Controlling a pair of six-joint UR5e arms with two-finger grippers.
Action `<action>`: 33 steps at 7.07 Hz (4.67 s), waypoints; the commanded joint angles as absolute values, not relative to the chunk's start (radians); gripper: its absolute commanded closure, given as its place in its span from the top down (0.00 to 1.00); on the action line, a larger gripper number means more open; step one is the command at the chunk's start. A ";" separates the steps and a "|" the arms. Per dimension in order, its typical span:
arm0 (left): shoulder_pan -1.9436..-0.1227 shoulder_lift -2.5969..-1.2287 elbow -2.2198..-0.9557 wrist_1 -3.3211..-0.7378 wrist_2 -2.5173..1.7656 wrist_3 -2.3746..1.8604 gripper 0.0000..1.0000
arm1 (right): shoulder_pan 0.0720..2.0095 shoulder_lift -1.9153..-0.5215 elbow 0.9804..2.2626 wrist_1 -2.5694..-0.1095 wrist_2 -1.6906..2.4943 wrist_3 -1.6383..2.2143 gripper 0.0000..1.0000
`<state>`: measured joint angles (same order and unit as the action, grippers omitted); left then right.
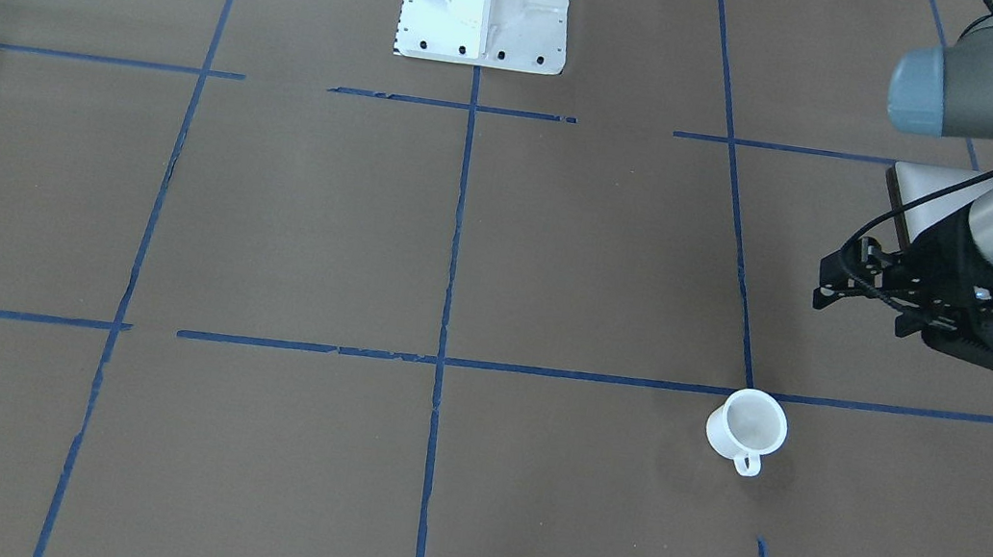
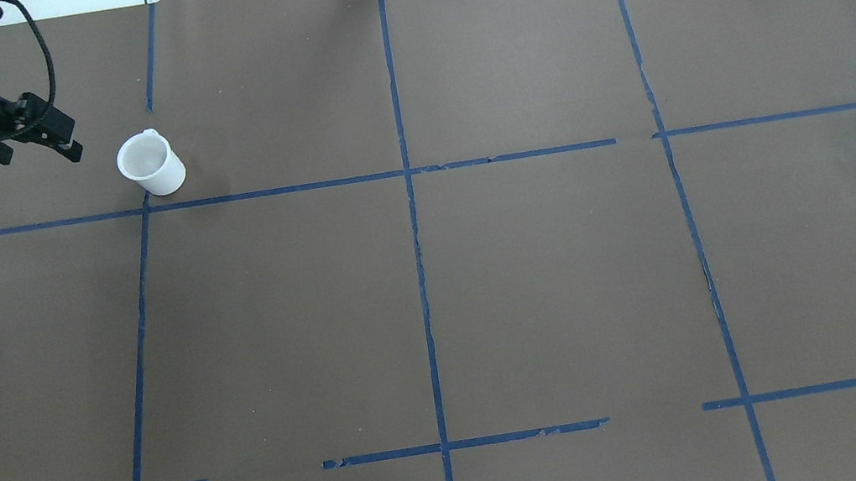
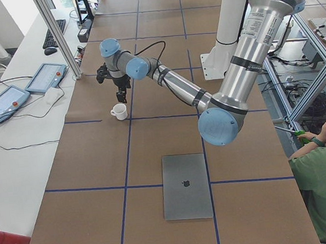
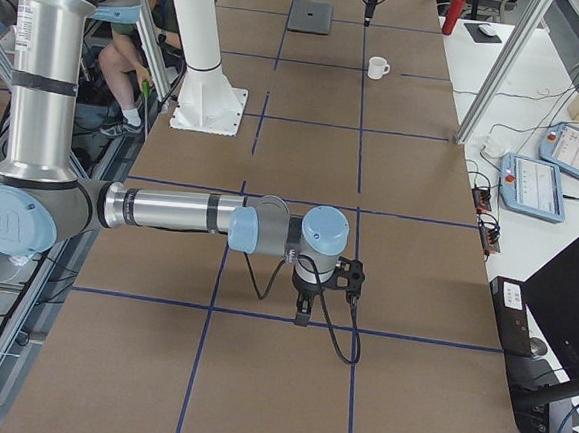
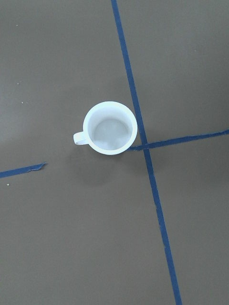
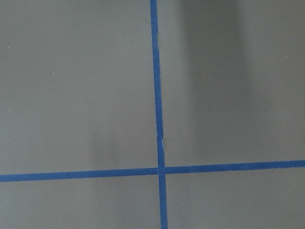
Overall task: Place cup on laptop
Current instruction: 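Move the left gripper over the white mug and lower onto it, then close the left gripper on the white mug and lift it, then carry the mug with the left gripper toward the silver laptop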
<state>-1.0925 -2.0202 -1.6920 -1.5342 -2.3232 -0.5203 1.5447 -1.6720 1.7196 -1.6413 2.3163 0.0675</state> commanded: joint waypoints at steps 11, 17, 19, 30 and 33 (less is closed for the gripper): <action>-0.976 -2.299 -1.037 -1.954 -2.186 -0.732 1.00 | 1.545 -1.672 1.720 -1.641 2.316 0.067 1.00; -0.973 -2.303 -0.977 -2.029 -2.166 -0.776 0.54 | 1.545 -1.672 1.720 -1.641 2.316 0.067 1.00; -0.973 -2.301 -0.977 -2.029 -2.166 -0.775 0.54 | 1.545 -1.672 1.720 -1.641 2.316 0.067 1.00; -1.123 -2.038 -1.468 -1.783 -2.247 -0.683 0.00 | 1.545 -1.672 1.720 -1.641 2.316 0.067 1.00; -1.129 -1.663 -1.702 -1.917 -2.226 -0.623 0.00 | 1.545 -1.672 1.720 -1.641 2.316 0.067 1.00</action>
